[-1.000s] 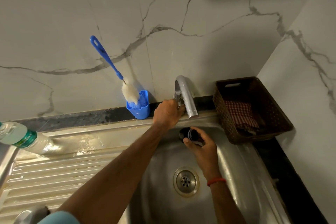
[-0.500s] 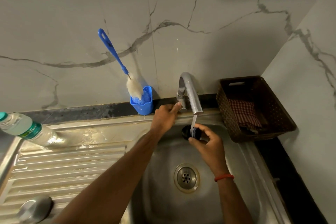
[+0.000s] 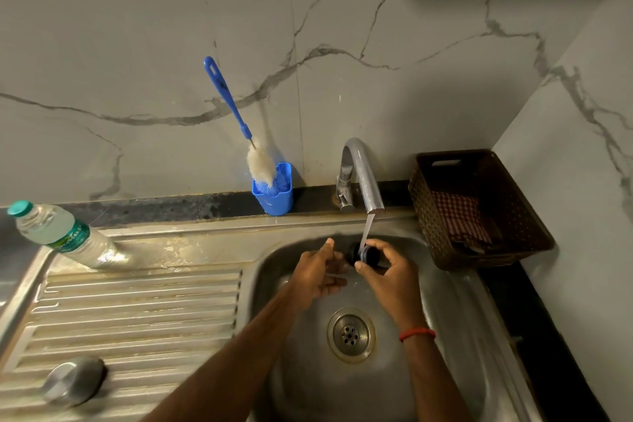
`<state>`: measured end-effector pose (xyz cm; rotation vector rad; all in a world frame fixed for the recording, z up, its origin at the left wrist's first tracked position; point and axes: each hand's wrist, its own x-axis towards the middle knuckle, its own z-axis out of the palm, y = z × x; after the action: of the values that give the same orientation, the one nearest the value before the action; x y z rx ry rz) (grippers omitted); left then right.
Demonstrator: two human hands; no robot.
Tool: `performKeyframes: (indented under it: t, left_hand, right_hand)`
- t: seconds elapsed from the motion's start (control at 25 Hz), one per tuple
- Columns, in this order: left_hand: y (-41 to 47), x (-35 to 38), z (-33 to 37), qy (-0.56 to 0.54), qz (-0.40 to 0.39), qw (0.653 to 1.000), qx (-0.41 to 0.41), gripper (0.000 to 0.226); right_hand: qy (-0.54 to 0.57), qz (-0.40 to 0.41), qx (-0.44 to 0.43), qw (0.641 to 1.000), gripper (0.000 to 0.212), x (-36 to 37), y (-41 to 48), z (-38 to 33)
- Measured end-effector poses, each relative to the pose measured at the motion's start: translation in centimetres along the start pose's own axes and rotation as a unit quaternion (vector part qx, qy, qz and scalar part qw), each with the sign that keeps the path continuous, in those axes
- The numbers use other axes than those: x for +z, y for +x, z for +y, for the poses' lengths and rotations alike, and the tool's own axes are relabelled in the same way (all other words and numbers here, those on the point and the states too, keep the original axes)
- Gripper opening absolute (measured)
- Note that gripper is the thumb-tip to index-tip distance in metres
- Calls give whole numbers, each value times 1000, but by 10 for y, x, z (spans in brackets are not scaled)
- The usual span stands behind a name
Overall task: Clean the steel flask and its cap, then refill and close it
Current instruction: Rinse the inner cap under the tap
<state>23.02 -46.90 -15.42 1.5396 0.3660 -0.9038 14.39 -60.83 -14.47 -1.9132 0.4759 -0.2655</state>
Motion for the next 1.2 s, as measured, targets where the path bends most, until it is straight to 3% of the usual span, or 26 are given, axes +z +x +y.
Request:
performKeyframes:
  t: [0.28, 0.44, 0.52, 0.6, 0.68, 0.76, 0.88, 1.0, 1.2]
  left_hand:
    - [-7, 1, 6, -29, -30, 999, 9, 38]
    - [-6, 1, 3, -13, -63, 998, 28, 29]
    - [-3, -1, 1, 9, -56, 997, 59, 23]
    - [-1, -3, -1, 20, -51, 995, 83, 20]
    - [0, -5, -1, 28, -53, 993, 102, 18]
    - [0, -8, -2, 37, -54, 990, 121, 16]
    - [-1, -9, -2, 34, -49, 988, 143, 15]
    - [-1, -11, -3, 38, -51, 985, 158, 15]
    - [-2, -13, -3, 34, -33, 991, 128, 15]
  right_hand:
    - [6, -18, 8, 1000, 42, 0, 0, 7]
    - [116, 40, 101, 987, 33, 7, 1, 20]
    - [270, 14, 169, 948, 29, 14, 3, 26]
    - [419, 27, 232, 877, 30, 19, -1, 24]
    - [492, 39, 256, 831, 33, 22, -6, 23]
    - [522, 30, 263, 811, 34, 23, -8, 23]
    - [532, 13, 266, 804, 36, 25, -8, 20]
    - [514, 4, 238, 824, 39, 28, -7, 18]
    - [501, 22, 245, 829, 30, 31, -6, 19]
